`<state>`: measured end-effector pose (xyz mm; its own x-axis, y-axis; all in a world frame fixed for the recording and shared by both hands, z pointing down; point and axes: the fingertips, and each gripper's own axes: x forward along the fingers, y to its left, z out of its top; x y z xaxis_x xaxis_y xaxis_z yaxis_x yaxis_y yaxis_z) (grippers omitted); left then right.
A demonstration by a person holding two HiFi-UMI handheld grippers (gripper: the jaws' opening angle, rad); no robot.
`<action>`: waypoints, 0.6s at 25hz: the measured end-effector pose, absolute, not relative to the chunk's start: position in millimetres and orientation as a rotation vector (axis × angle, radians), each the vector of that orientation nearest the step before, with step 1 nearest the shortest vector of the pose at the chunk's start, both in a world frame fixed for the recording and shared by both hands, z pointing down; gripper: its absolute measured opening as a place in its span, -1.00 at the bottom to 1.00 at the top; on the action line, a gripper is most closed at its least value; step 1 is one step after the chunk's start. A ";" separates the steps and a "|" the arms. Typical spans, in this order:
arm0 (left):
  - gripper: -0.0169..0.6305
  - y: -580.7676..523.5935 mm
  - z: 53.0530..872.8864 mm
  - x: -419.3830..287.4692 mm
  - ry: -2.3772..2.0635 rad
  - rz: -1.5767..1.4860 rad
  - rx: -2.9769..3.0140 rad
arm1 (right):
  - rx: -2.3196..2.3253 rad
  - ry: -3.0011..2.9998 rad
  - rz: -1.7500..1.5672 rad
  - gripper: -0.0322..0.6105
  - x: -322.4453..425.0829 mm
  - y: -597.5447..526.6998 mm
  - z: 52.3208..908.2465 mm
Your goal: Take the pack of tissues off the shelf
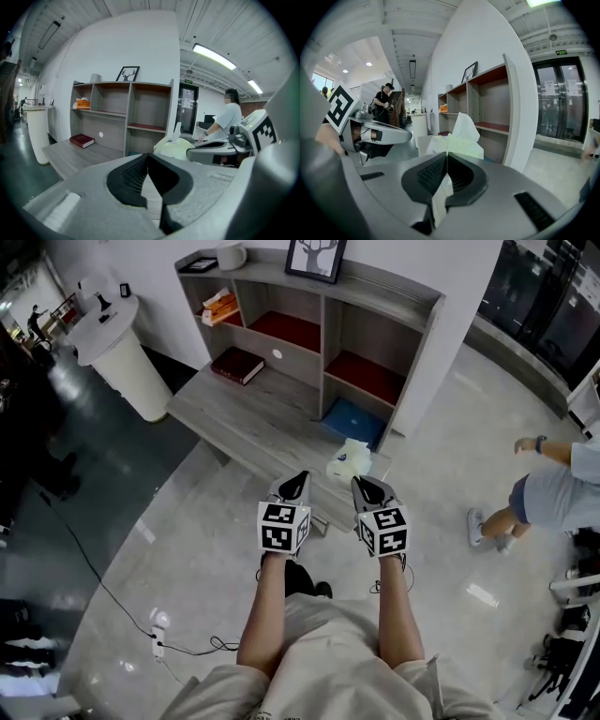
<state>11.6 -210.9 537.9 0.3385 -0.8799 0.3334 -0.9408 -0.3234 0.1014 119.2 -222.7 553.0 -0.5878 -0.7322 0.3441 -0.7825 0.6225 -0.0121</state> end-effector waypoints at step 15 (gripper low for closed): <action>-0.92 -198.4 555.2 0.0 -1.664 0.361 2.303 | 1.204 -2.577 0.290 -0.85 109.1 -226.6 562.7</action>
<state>0.0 -198.4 555.2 0.3071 -0.8819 0.3576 -0.9509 -0.2999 0.0768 109.1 -226.6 562.7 -0.6127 -0.7157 0.3353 -0.7723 0.6322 -0.0617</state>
